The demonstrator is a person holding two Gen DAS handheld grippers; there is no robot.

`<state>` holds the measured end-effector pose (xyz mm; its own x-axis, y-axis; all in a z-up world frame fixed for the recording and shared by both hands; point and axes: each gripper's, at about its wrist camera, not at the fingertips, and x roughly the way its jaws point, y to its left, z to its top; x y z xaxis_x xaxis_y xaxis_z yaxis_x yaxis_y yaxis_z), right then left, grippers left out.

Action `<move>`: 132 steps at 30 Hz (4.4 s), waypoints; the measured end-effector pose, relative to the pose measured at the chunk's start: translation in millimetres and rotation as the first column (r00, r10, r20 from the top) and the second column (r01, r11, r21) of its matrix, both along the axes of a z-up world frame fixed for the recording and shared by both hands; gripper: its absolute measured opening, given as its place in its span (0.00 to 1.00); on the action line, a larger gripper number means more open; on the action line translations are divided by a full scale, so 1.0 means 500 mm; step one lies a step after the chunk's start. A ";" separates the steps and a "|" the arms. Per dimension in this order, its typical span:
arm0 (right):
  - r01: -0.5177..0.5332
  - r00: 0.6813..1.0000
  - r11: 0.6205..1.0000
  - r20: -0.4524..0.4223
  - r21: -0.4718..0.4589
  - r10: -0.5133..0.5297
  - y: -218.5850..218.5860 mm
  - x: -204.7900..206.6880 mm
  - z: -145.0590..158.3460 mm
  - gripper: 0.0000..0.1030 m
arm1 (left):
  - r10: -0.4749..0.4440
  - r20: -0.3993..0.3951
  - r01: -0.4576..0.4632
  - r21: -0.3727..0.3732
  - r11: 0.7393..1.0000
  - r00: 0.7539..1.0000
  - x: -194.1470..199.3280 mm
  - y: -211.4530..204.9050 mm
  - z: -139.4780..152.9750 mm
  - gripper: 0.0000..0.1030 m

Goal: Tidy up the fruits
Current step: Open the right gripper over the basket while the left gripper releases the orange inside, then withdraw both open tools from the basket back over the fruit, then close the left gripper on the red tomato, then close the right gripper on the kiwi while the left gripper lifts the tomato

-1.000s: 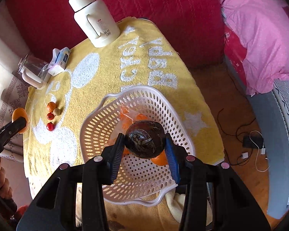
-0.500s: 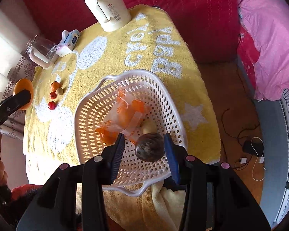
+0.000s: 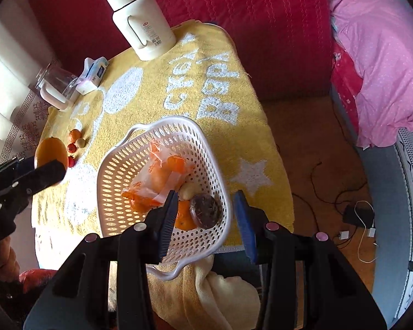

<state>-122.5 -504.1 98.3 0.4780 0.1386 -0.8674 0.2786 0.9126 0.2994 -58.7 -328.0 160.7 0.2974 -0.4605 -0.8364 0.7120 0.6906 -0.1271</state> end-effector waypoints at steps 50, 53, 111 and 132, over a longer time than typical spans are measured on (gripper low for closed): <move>-0.006 0.993 0.998 0.118 -0.056 0.012 0.073 0.064 0.074 0.60 | 0.184 0.053 -0.184 -0.004 0.983 0.982 0.038 0.134 0.015 0.82; -0.016 0.992 0.998 0.123 -0.060 0.023 0.087 0.068 0.078 0.60 | 0.194 0.058 -0.194 -0.007 0.981 0.979 0.037 0.151 0.017 0.82; -0.193 0.979 0.973 0.041 -0.126 0.200 0.415 0.175 0.063 0.61 | 0.446 -0.150 -0.443 0.057 0.895 0.882 0.295 0.480 -0.174 0.43; -0.272 0.962 0.957 -0.002 -0.098 0.273 0.445 0.264 0.010 0.61 | 0.475 -0.181 -0.467 0.088 0.880 0.861 0.331 0.505 -0.222 0.28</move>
<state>9.4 -281.8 103.3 0.4439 0.1808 -0.8777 0.0121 0.9781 0.2077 106.7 -75.3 49.9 0.3029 -0.2714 -0.9135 0.2649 0.9448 -0.1929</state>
